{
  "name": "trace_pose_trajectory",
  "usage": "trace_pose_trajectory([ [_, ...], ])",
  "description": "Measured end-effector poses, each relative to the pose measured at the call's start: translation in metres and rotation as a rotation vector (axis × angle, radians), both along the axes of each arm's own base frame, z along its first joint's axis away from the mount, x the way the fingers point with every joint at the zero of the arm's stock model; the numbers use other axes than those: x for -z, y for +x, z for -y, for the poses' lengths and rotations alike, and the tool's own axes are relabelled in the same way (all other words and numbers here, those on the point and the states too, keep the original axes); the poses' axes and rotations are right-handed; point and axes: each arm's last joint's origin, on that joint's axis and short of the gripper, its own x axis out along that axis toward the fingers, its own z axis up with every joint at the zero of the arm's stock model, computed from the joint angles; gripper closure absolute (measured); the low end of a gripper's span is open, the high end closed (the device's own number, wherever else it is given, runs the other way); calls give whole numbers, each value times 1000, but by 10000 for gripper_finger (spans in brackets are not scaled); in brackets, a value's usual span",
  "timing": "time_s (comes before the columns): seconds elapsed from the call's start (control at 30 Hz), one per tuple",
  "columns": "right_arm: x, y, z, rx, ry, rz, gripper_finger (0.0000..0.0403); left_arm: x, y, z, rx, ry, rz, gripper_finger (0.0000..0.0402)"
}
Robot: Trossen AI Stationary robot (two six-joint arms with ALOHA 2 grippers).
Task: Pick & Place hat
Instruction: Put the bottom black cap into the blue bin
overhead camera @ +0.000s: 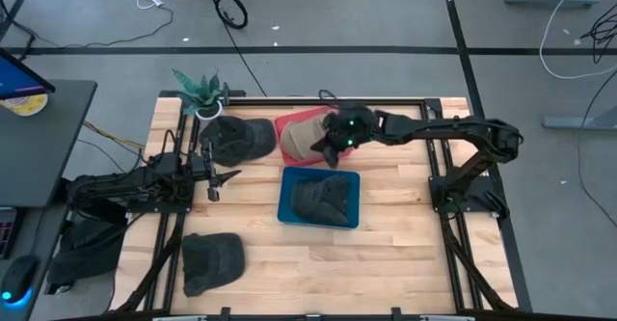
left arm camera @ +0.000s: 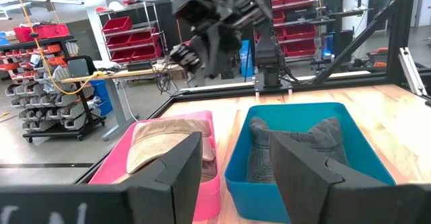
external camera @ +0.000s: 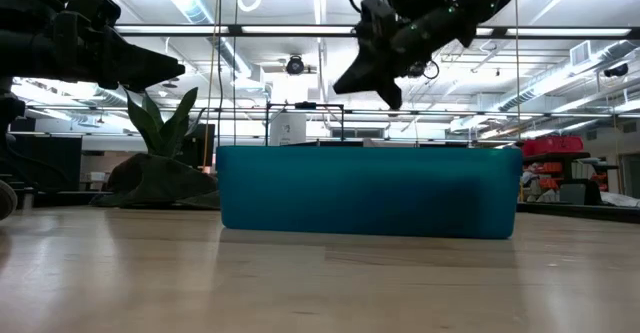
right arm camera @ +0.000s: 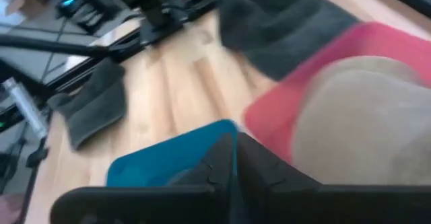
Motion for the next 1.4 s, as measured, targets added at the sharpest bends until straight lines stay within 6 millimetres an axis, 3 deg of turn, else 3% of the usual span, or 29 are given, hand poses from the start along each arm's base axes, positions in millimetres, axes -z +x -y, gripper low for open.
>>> trace_pose_trajectory([
  [0.17,-5,6,-23,-93,-58,36,378,0,0,0,0,0,0,225],
  [0.37,-27,-2,-53,-204,-120,102,378,0,0,0,0,0,0,225],
  [0.53,-56,-21,-83,-316,-204,214,379,0,0,0,0,0,0,225],
  [0.73,-66,-61,-109,-299,-368,368,379,0,0,0,0,0,-1,225],
  [1.1,-44,-155,-101,-170,-426,752,379,0,0,0,0,0,-1,225],
  [1.4,-15,-204,-100,-134,-430,1051,379,0,0,0,0,0,0,225],
])
